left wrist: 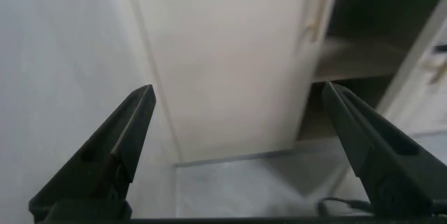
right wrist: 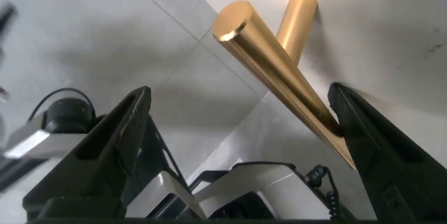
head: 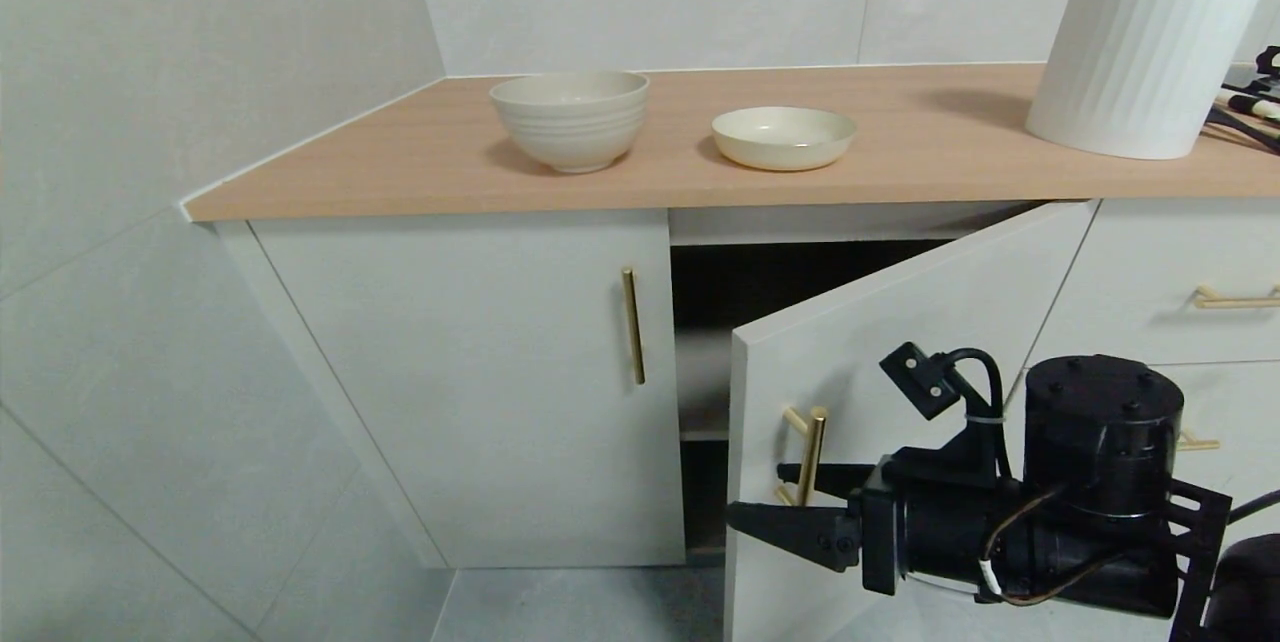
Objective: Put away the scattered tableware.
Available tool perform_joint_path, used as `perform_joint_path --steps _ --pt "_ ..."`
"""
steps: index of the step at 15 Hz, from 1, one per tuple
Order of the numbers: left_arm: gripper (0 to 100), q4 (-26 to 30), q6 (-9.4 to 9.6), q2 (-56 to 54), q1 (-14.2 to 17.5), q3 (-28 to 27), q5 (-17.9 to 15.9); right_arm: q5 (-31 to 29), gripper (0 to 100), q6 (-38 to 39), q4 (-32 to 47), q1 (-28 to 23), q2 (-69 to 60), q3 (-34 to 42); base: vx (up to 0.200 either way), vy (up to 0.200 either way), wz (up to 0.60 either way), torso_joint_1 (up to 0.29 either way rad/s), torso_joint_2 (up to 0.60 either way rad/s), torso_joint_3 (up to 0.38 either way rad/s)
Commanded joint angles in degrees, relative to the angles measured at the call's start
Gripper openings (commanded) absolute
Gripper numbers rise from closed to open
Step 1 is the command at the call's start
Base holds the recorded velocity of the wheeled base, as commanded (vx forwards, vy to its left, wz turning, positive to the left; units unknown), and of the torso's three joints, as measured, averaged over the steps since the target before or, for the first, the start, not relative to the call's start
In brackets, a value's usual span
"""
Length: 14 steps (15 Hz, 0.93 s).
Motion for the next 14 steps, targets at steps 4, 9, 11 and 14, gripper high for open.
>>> perform_joint_path --steps 4,9,11,14 --pt "100 0.5 -6.53 35.2 -14.2 -14.7 -14.9 0.0 100 0.0 -3.2 3.4 -1.2 4.0 0.000 0.000 0.00 0.000 0.00 0.000" --pt "100 -18.8 -11.45 55.4 -24.3 -13.8 -13.1 -0.1 100 0.0 -4.3 4.5 -2.4 6.8 0.000 0.000 0.00 0.000 0.00 0.000" --pt "100 -27.1 -11.36 64.8 -28.2 -13.7 -12.4 -0.1 100 0.0 -4.8 4.5 -2.9 6.8 0.000 0.000 0.00 0.000 0.00 0.000" --pt "100 -37.1 -12.42 72.2 -33.0 -11.7 -8.8 -0.3 100 0.0 -4.8 4.4 -3.3 6.9 0.000 0.000 0.00 0.000 0.00 0.000"
